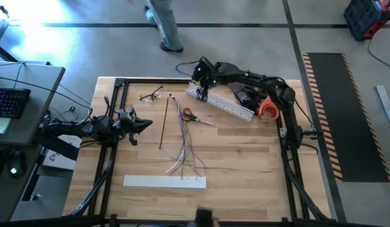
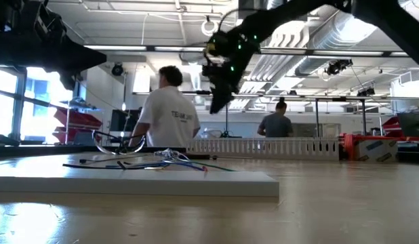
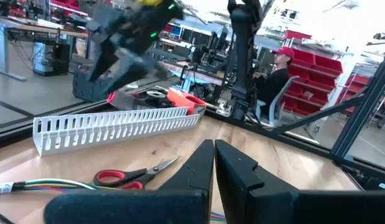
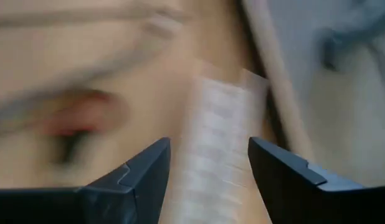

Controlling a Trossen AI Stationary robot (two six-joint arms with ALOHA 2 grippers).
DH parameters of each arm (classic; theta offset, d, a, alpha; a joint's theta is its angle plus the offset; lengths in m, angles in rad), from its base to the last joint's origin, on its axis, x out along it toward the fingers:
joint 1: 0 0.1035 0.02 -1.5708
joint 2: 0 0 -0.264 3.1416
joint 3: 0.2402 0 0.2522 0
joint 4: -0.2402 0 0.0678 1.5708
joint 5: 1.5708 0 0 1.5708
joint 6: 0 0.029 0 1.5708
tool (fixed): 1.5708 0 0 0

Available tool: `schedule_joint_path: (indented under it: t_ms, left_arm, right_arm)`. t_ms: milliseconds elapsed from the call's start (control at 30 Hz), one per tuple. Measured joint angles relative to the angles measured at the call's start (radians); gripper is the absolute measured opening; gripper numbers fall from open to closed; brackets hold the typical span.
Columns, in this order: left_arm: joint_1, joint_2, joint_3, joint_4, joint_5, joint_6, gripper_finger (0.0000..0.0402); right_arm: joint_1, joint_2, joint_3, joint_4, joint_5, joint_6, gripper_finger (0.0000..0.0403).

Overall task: Ziptie cables
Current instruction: Move the white cable duct to the top of the table, then move the white cable duct lid to the middle right of the table

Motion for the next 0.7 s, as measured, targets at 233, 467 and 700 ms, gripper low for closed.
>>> schedule_joint_path:
  t_ms: [233, 467, 700]
  left_arm:
    - [-0.048, 0.002, 0.0, 0.011, 0.16, 0.048, 0.0]
    - [-0.212, 0.117, -0.001, 0.14, 0.087, 0.127, 0.0]
    - [-0.329, 0.483, 0.04, 0.522, -0.044, 0.305, 0.0]
  right_arm:
    - [0.276, -0.011, -0.178, 0.116, -0.179, -0.081, 0.0194]
    - [0.493, -0.15, -0.631, 0.506, -0.084, 0.093, 0.0148]
    - [0.618, -0.414, -1.022, 0.951, 0.1, 0.35, 0.0113]
